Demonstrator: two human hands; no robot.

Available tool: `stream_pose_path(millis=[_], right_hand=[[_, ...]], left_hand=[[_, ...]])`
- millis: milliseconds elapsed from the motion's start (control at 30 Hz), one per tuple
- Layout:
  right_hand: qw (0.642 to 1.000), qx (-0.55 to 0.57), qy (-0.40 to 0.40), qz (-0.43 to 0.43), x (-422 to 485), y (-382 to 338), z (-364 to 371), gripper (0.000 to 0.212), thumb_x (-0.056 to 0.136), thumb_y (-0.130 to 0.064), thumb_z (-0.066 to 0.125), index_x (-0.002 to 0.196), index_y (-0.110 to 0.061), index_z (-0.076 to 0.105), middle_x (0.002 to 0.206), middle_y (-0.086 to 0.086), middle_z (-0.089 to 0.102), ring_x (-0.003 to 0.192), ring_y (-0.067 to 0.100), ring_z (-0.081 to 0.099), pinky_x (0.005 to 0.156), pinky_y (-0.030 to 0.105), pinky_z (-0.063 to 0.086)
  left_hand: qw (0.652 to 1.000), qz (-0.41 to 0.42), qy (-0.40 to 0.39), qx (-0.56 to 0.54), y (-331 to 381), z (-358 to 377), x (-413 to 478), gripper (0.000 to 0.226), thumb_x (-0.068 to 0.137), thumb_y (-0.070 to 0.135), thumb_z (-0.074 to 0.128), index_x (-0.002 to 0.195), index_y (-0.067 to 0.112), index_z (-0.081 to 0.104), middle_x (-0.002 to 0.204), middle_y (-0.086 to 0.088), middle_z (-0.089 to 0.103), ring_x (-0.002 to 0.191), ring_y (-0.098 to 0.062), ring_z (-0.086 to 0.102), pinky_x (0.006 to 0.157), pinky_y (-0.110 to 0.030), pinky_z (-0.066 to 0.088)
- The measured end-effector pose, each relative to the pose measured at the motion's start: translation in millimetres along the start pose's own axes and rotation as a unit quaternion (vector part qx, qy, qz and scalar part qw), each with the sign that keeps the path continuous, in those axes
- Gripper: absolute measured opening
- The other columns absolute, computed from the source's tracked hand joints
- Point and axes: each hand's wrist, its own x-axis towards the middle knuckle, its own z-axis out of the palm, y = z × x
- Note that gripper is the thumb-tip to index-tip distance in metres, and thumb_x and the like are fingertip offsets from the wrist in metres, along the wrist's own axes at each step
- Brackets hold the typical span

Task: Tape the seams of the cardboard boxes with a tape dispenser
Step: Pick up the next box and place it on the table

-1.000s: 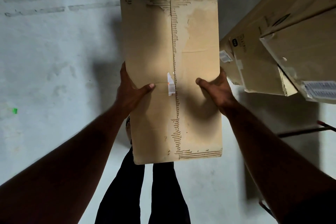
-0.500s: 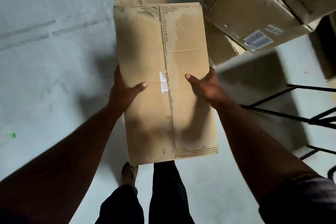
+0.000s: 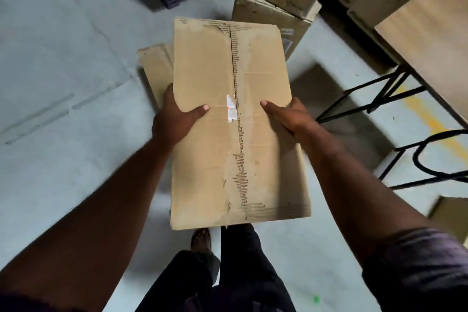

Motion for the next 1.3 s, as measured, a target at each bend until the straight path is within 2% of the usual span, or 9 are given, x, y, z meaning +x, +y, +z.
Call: stream_pose_path(millis=[100,233,367,467,667,867,1067,1200,1300], right_hand=[[1.0,-0.002,0.012,0.011,-39,-9,-34,0.101,0.043,-0.076,0.087,0.122,-0.016,0.068,0.108,-0.002,0.076,0.096,0.018,0.074,0.087,0.038,0.061],[0.998,0.024,0.048,0.012,-85,-20,-82,0.06,0.071,-0.053,0.088,0.116,-0.016,0.073,0.101,-0.002,0.078,0.092,0.016,0.075,0.086,0.035,0.061],[0.991,0.033,0.114,0.054,-123,-23,-139,0.097,0.043,-0.077,0.085,0.122,-0.024,0.067,0.107,-0.004,0.075,0.094,0.016,0.073,0.087,0.038,0.061],[0.987,0.047,0.14,0.056,-145,-23,-183,0.1,0.038,-0.078,0.083,0.121,-0.025,0.067,0.109,-0.002,0.075,0.095,0.019,0.072,0.09,0.042,0.06],[0.976,0.067,0.199,0.052,-183,-26,-273,0.063,0.07,-0.062,0.084,0.114,-0.019,0.069,0.104,-0.003,0.074,0.088,0.013,0.07,0.068,0.022,0.054],[0.965,0.08,0.247,0.047,-196,-28,-369,0.076,0.057,-0.074,0.081,0.11,-0.02,0.073,0.097,-0.005,0.077,0.089,0.018,0.074,0.087,0.037,0.061],[0.954,0.082,0.283,0.05,-197,-19,-461,0.074,0.062,-0.073,0.08,0.113,-0.021,0.07,0.105,-0.002,0.076,0.093,0.019,0.072,0.089,0.036,0.059],[0.948,0.075,0.306,0.051,-200,-9,-518,0.058,0.074,-0.066,0.079,0.11,-0.025,0.06,0.111,0.0,0.071,0.099,0.021,0.069,0.093,0.04,0.058],[0.942,0.079,0.32,0.067,-199,1,-549,0.065,0.074,-0.067,0.079,0.112,-0.019,0.057,0.117,0.003,0.067,0.103,0.023,0.065,0.091,0.038,0.056]], left_hand=[[0.999,0.036,-0.02,0.002,37,-12,-28,0.108,0.06,0.078,0.072,0.15,0.039,0.028,0.142,0.009,0.056,0.128,-0.024,0.055,0.108,-0.042,0.045],[0.995,0.084,-0.053,0.026,90,-13,-60,0.099,0.071,0.071,0.073,0.152,0.037,0.026,0.138,0.005,0.059,0.123,-0.027,0.057,0.102,-0.04,0.048],[0.987,0.128,-0.095,0.036,143,6,-83,0.092,0.073,0.067,0.075,0.148,0.037,0.031,0.136,0.005,0.059,0.12,-0.027,0.058,0.1,-0.04,0.048],[0.98,0.159,-0.115,0.034,179,26,-96,0.097,0.062,0.075,0.073,0.143,0.037,0.037,0.134,0.008,0.06,0.12,-0.024,0.058,0.101,-0.042,0.048],[0.956,0.221,-0.19,-0.002,265,75,-117,0.102,0.05,0.076,0.078,0.137,0.035,0.045,0.124,0.013,0.065,0.111,-0.014,0.064,0.099,-0.042,0.052],[0.939,0.274,-0.205,0.022,360,133,-135,0.103,0.046,0.086,0.075,0.133,0.039,0.045,0.123,0.011,0.066,0.111,-0.019,0.064,0.099,-0.043,0.052],[0.928,0.305,-0.208,0.051,437,200,-171,0.096,0.058,0.076,0.071,0.139,0.034,0.043,0.131,0.006,0.062,0.117,-0.023,0.059,0.101,-0.044,0.049],[0.923,0.313,-0.222,0.044,474,251,-190,0.091,0.063,0.072,0.073,0.14,0.033,0.042,0.13,0.006,0.062,0.116,-0.023,0.059,0.1,-0.042,0.049],[0.922,0.315,-0.222,0.048,492,281,-203,0.096,0.064,0.072,0.074,0.145,0.035,0.038,0.134,0.007,0.06,0.119,-0.023,0.058,0.101,-0.042,0.047]])
